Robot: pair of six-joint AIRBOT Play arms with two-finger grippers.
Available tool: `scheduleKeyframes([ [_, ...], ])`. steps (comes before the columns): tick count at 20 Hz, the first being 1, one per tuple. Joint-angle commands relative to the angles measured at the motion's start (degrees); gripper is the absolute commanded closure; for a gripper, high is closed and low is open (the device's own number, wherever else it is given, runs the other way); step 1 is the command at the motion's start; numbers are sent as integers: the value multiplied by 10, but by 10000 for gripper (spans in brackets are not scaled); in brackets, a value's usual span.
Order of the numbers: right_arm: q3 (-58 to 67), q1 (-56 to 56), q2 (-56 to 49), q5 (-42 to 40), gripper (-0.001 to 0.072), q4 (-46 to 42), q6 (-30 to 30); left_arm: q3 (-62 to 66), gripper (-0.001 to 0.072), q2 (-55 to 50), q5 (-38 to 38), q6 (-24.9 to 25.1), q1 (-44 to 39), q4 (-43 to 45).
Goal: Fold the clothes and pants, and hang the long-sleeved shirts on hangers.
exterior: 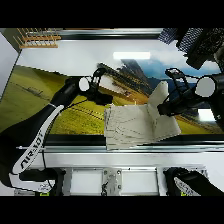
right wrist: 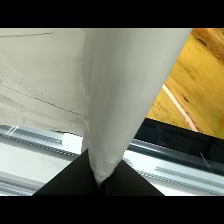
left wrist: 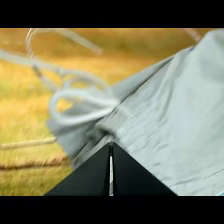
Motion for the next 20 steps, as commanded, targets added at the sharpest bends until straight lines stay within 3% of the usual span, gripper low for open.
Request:
scheduleKeyframes([
  [1, 1, 1, 0, 0, 693, 0, 0, -106, 703, 50, 15, -4, 29, 4],
  [6, 1, 34, -6, -7, 693, 0, 0, -214, 704, 86, 49, -21, 22, -1],
  [12, 15, 106, -46, -45, 693, 1, 17, -255, 703, 86, 105, -22, -38, -1],
  [18, 21, 211, -121, -216, 693, 97, -5, -255, 704, 86, 116, -26, -30, -2],
  [19, 21, 230, -139, -258, 678, 119, -28, -255, 704, 86, 114, -26, -24, -1],
  [20, 21, 250, -157, -299, 514, 144, -56, -255, 704, 86, 109, -28, -15, -2],
])
